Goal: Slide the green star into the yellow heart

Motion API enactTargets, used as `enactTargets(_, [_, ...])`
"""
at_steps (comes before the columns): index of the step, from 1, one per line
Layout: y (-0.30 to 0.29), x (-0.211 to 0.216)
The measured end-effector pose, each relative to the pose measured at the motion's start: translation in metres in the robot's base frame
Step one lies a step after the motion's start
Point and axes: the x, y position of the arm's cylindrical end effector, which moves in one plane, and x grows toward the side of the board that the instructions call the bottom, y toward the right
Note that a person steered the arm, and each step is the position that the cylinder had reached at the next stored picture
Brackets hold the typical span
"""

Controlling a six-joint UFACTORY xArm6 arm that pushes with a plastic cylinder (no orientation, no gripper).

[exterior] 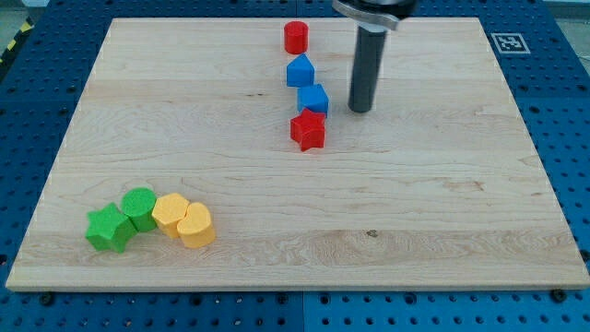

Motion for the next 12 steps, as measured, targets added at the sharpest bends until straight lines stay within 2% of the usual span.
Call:
enactTargets(1, [0.018,0.058])
enactTargets(2, [0.004,0.111])
enactTargets(3, [-0.056,0.117])
enactTargets(5, [-0.224,0.09])
enactTargets(7, [-0.389,0.087])
enactTargets(9, [-0.4,0.139])
enactTargets(11, [-0.383,0.17])
enactTargets(12, [-0.368,0.172])
